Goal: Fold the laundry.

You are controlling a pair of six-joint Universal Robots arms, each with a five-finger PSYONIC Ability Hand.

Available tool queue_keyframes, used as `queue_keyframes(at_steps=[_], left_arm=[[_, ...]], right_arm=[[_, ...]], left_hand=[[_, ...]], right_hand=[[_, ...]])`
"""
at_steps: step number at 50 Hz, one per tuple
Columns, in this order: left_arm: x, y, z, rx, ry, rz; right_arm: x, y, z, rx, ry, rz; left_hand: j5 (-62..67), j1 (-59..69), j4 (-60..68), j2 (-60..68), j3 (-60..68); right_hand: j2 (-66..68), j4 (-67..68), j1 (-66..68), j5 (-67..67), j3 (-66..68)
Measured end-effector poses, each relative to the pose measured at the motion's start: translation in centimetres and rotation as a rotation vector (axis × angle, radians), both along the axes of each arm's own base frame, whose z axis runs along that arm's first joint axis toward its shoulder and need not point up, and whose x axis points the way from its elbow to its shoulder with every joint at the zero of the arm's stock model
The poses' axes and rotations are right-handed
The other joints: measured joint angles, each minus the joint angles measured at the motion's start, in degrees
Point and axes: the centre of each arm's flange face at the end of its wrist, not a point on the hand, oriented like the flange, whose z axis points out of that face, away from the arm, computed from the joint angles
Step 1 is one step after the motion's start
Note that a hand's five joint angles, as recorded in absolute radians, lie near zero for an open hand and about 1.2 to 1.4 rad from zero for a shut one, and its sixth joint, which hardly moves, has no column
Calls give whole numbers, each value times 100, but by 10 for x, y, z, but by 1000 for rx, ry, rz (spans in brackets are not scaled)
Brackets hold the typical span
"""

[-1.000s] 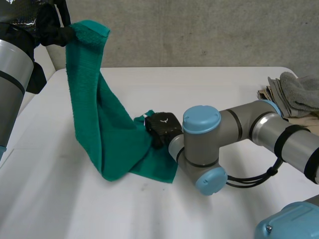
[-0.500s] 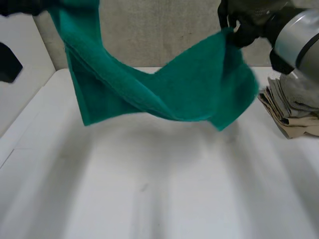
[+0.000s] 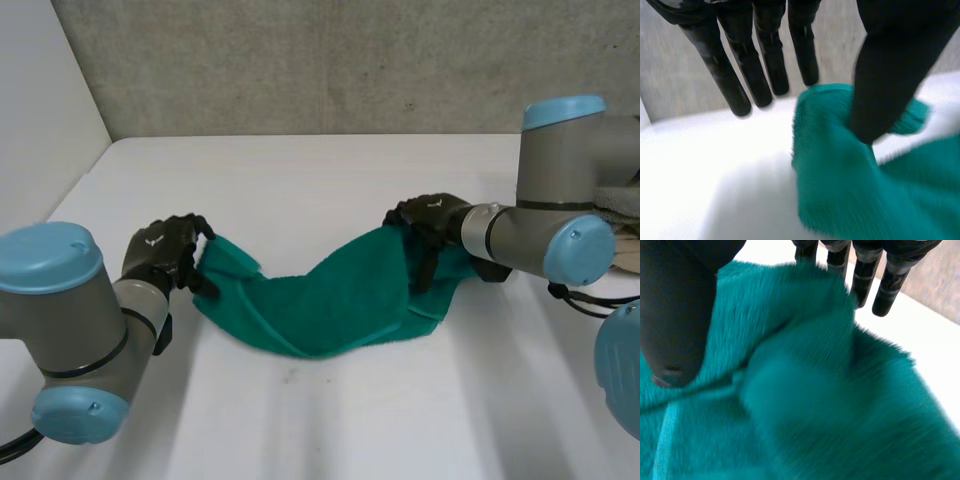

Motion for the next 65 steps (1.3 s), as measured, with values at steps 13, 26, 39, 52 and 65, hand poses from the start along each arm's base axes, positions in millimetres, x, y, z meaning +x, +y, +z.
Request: queue_keyframes(at_steps=[13,26,39,52,65], left_arm=[[-11,-1,48,-176,26,-110],[-21,-2,40,-358,-346,-532],[-3,6,5,-182,-665,-514],[-4,28,0,-88,-755,-402],[-1,24,-17,-85,-771,-358]], right_arm=[[-21,11,65,-183,-42,-156],[-46,85,68,-239,9,-92],[-67,132,12,-153,194,-7],[-73,127,-19,-180,171,-52],[-69,119,-20,-180,120,-81]], left_hand=[[-2116,-1624,-2152,-2062,-2125],[-2015,-1605,-2109,-2004,-2105],[-1766,-1555,-1900,-1807,-1910],[-1764,-1555,-1897,-1806,-1910],[512,1058,453,591,413]], right_hand=[[-179,-156,-115,-221,-211],[-179,-156,-115,-221,-211],[-179,-156,-115,-221,-211],[-179,-156,-115,-221,-211],[-179,-156,-115,-221,-211]])
